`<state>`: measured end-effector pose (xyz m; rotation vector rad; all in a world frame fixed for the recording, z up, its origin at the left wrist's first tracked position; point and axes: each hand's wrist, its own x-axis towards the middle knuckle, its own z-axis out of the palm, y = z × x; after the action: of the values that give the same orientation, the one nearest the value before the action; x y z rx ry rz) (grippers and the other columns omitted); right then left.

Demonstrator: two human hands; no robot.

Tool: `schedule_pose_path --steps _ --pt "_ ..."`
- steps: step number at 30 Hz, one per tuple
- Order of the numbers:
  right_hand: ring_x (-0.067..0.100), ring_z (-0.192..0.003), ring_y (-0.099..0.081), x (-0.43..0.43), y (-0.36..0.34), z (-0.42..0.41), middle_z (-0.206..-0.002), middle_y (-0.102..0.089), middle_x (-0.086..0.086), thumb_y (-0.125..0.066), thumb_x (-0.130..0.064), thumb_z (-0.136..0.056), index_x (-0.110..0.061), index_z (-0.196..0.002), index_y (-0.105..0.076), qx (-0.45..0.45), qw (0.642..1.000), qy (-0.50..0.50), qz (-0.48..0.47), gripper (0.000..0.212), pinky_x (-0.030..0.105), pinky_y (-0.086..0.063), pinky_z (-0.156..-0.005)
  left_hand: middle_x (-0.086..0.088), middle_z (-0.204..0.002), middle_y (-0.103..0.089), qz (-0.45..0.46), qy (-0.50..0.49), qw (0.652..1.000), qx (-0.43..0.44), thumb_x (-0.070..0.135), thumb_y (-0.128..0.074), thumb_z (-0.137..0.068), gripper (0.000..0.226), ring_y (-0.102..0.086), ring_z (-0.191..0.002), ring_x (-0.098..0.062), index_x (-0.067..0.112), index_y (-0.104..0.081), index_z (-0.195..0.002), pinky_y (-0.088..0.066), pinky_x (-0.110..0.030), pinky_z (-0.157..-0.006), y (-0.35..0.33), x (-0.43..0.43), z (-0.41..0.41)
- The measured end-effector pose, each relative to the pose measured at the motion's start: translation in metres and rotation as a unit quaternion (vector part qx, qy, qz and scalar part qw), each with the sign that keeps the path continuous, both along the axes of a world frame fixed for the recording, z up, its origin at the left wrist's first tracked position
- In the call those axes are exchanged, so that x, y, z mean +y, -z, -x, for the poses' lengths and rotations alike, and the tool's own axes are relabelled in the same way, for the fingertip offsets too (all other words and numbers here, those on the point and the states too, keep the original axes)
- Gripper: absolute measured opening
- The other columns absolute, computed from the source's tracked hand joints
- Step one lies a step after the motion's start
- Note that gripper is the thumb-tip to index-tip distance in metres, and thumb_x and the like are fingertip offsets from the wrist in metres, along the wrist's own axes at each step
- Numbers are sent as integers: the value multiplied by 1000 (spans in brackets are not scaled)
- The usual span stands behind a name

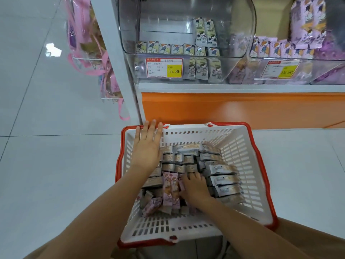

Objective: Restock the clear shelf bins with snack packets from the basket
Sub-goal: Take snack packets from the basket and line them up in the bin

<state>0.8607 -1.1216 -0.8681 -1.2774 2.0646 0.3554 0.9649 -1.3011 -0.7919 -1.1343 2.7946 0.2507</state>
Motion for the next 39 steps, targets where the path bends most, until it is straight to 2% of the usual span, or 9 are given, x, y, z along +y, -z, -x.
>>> schedule_pose_path --steps 4,7,12,17,21,25,30,34,39 --pt "38 -138 -22 9 1 1 -147 -30 17 -59 -25 -91 -29 -153 -10 -14 999 -28 -10 80 49 -19 -113 -8 -164 11 -2 -3 1000 -10 32 -44 -100 80 13 -150 -29 18 13 -155 6 -47 -122 -3 1 2" --pt "39 -132 -31 11 4 -7 -144 -31 18 -58 -9 -90 -30 -152 -12 -33 999 12 16 80 46 -30 -108 -8 -164 11 -10 -6 1000 -15 33 -44 -100 79 13 -150 -29 19 12 -155 4 -47 -122 -8 2 2" --pt "30 -127 -43 9 -7 -17 -150 -27 8 -50 -25 -101 -22 -147 -23 -132 974 157 98 54 34 -45 -87 -8 -163 14 -36 2 999 -35 36 -46 -100 81 15 -150 -29 18 12 -155 3 -46 -122 -16 0 2" --pt "19 -90 -56 -11 -61 6 -122 -53 8 -51 -41 -98 -19 -132 -37 -163 947 157 229 43 30 -42 -69 -8 -164 9 -50 11 997 -50 36 -45 -100 77 10 -151 -28 18 5 -157 4 -45 -122 -34 -2 5" --pt "12 -87 -54 -25 -115 38 -120 -55 2 -61 -24 -93 -19 -125 -46 -169 919 126 333 36 27 -44 -70 -11 -162 -19 -3 37 996 75 25 -54 -95 73 -13 -149 -30 14 -17 -156 -8 -44 -123 -66 2 20" --pt "14 -94 -57 -31 -170 78 -116 -56 -1 -65 -20 -89 -19 -120 -52 -148 881 108 436 34 33 -51 -76 -11 -139 -51 75 79 966 233 12 -65 -79 68 -44 -127 -31 10 -44 -144 -35 -47 -109 -116 5 53" --pt "12 -77 -58 -14 -250 121 -100 -60 5 -67 -17 -90 -17 -112 -56 -123 810 134 558 25 23 -47 -62 -11 -127 -54 129 114 924 341 13 -46 -79 53 -47 -117 -29 10 -51 -132 -39 -44 -99 -184 12 95" --pt "10 -79 -56 -9 -299 169 -105 -59 2 -65 -8 -90 -17 -113 -56 -77 770 150 615 27 18 -47 -64 -11 -134 -52 145 122 920 343 11 -54 -81 54 -45 -124 -29 13 -51 -135 -34 -44 -106 -216 13 130" --pt "9 -86 -55 -37 -326 239 -109 -56 -1 -66 -12 -90 -12 -111 -59 39 755 159 635 22 21 -48 -70 -9 -158 -26 127 126 943 282 23 -53 -93 59 -20 -145 -27 18 -36 -149 -12 -40 -120 -223 6 166"
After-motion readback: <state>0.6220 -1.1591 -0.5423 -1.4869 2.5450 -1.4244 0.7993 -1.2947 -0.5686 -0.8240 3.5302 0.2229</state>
